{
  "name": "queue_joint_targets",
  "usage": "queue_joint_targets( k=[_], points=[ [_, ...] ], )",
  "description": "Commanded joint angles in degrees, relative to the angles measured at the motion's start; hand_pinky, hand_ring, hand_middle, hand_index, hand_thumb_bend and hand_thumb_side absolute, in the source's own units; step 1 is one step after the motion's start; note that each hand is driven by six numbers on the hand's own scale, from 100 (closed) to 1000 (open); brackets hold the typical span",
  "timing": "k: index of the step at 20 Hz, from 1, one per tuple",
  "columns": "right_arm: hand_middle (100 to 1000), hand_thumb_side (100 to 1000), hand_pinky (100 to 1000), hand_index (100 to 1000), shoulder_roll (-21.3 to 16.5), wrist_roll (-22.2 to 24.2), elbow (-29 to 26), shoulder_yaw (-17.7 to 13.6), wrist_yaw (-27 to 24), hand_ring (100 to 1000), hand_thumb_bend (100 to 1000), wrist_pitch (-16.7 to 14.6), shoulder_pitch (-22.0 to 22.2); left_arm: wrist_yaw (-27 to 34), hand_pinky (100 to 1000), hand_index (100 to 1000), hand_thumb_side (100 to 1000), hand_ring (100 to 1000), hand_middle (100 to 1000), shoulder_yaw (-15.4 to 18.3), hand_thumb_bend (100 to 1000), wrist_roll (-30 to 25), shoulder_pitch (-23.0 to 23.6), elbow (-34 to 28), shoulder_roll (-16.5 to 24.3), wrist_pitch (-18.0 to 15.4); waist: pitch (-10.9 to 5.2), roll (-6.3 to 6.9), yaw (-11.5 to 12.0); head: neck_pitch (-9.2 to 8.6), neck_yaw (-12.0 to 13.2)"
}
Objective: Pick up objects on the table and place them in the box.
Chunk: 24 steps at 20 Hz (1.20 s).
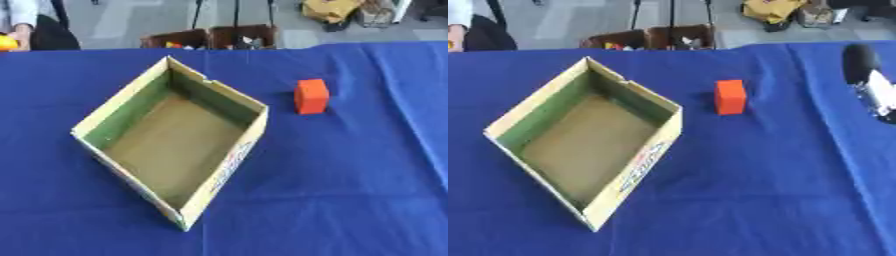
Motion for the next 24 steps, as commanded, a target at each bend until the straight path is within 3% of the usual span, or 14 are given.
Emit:
queue_joint_targets(
  k=[1,4,10,19,23,24],
  points=[
    [799,756,771,848,-5.42,1.76,2.49,1.39,1.88,794,100,2.06,-3.42,0.28,499,891,828,684,816,-0.37,100,-0.46,-0.38,-1.06,1.85,0.22,-2.25,-1.16,0.4,-0.21,-1.29],
    [814,779,783,858,-7.68,4.43,6.84,3.49,2.03,806,100,3.91,-7.76,0.48,499,892,828,684,816,-0.57,100,-0.79,-0.49,-1.06,1.85,0.43,-2.26,-1.34,0.74,-0.38,-2.21],
    [833,793,799,870,-7.98,9.95,15.82,6.6,3.39,822,118,2.56,-14.11,0.63,498,892,828,684,817,-0.7,100,-1.11,-0.36,-1.06,2.02,0.57,-2.46,-1.6,1.06,-0.6,-3.78],
    [852,793,814,889,-5.91,17.93,28.79,9.01,7.49,838,166,-2.74,-20.39,0.82,497,893,827,684,817,-0.99,100,-1.49,-0.27,-1.06,2.02,0.79,-2.63,-1.69,1.58,-0.97,-5.14],
    [855,774,824,897,-4.12,21.24,34.23,9.51,9.49,844,229,-5.6,-22.7,0.85,496,893,827,685,817,-1.06,100,-1.67,-0.27,-1.06,1.84,0.81,-2.53,-1.58,1.8,-1.11,-5.28],
    [856,756,831,903,-3.71,21.96,35.51,9.66,9.62,849,286,-6.34,-23.14,0.84,496,893,827,685,818,-1.07,100,-1.71,-0.27,-1.06,1.79,0.82,-2.49,-1.57,1.85,-1.17,-5.32]
  ],
)
